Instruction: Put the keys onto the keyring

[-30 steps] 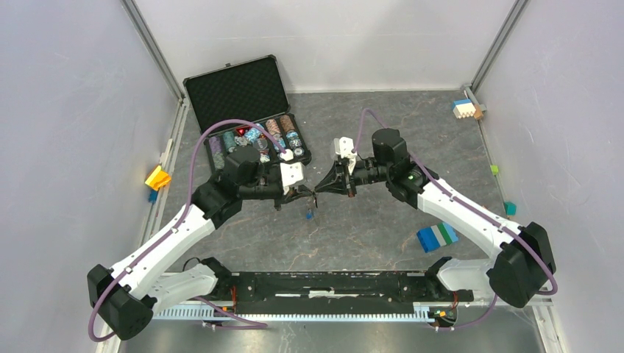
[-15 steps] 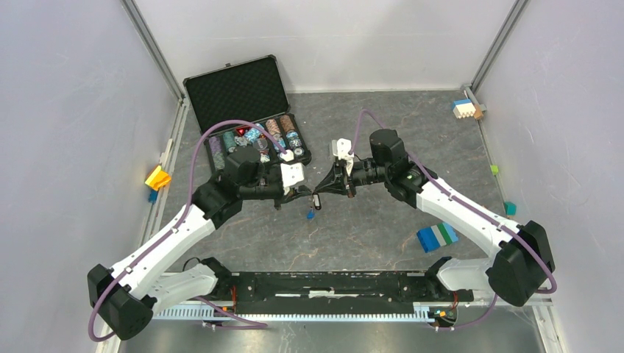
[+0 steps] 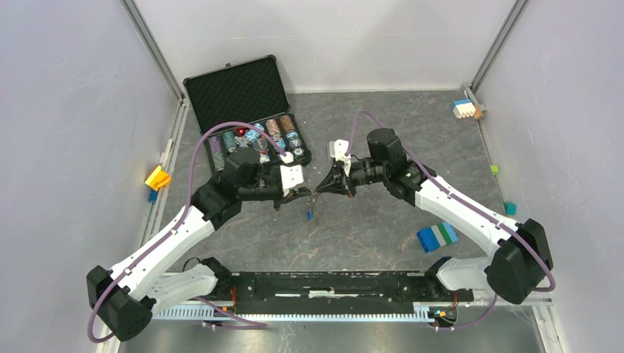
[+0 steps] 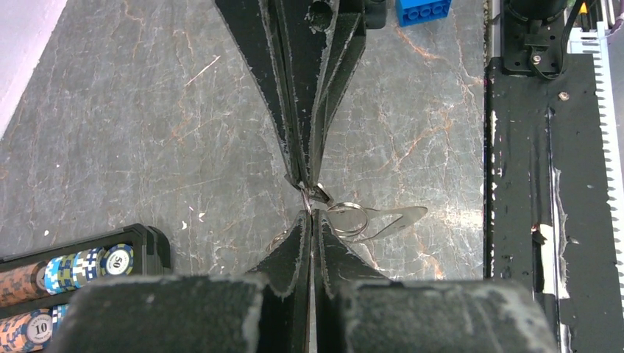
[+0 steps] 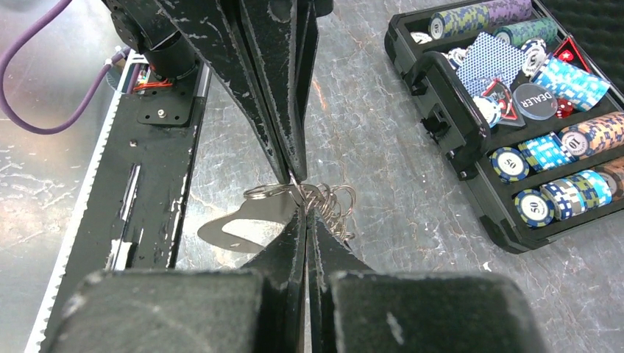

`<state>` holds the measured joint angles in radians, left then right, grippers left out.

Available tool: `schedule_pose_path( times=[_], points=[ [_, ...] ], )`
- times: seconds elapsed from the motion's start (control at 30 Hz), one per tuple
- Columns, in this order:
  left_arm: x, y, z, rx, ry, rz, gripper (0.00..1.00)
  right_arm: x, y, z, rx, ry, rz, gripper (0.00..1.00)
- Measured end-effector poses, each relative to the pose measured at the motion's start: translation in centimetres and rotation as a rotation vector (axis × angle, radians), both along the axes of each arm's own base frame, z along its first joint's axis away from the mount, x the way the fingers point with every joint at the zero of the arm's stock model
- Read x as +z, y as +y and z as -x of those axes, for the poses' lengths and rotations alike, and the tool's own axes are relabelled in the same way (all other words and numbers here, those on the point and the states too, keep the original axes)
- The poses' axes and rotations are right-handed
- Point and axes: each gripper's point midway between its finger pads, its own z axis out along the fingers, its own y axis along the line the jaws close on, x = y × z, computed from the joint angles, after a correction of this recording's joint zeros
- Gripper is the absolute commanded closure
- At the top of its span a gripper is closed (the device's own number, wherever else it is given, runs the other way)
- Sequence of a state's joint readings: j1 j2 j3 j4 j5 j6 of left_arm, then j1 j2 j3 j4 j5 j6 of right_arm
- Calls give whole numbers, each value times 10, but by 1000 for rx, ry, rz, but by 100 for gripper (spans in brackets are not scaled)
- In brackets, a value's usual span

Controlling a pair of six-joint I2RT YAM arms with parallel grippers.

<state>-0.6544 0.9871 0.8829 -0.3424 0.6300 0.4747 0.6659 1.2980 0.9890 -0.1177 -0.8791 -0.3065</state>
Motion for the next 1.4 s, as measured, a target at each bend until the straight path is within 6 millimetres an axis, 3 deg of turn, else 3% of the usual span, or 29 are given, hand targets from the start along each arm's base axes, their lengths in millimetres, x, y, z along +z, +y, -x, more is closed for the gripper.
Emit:
schedule_pose_path(
  times=[0.27, 0.37, 0.53, 0.87, 1.13, 1.4],
  points=[
    [3, 0, 2, -10, -12, 7, 98, -5, -2, -6, -1, -17, 45, 54],
    [6, 0, 5, -22, -14, 16, 98, -9, -4, -6, -1, -26, 58, 47],
    [5, -2, 12, -60, 0, 29, 98, -8, -8, -4, 8, -51, 67, 48],
    [4, -10, 33, -195, 48, 69, 98, 21, -16, 22, 125, -188, -1, 52],
    [-14, -21, 43, -303, 155, 67, 98, 21, -22, 37, 190, -216, -11, 52],
    [-8, -27, 41, -330, 142, 88, 98, 14, -29, 48, 183, -220, -35, 58]
  ],
)
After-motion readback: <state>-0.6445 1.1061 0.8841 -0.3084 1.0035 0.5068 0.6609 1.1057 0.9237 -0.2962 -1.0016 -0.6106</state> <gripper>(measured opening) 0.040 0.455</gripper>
